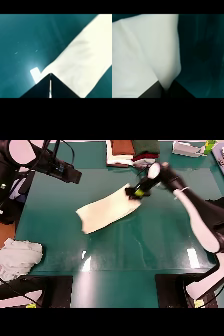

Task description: Fold the shirts.

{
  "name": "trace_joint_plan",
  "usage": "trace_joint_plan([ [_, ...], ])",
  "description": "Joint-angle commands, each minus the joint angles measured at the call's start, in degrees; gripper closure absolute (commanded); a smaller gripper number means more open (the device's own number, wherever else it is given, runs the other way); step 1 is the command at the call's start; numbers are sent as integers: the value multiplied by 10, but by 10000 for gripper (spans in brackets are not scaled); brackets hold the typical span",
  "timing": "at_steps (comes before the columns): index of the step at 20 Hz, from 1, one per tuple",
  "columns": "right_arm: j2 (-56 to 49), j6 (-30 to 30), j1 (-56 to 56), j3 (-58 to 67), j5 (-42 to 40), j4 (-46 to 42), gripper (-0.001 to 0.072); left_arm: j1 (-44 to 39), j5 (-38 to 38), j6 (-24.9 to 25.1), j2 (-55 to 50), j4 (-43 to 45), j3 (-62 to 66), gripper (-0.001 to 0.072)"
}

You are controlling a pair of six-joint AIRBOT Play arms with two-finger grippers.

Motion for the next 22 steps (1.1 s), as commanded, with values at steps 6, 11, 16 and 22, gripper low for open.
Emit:
trace_joint_plan([
  [6,130,-30,-290,62,112,-124,693,-44,29,8,0,-6,0,682],
  [11,146,-30,-462,62,120,-102,693,-44,31,3,0,-8,0,682],
  [16,149,-29,-535,63,102,-49,694,-44,30,-9,0,-11,0,682],
  [22,221,-24,-543,63,-4,-40,696,-44,30,-9,0,-12,0,682],
])
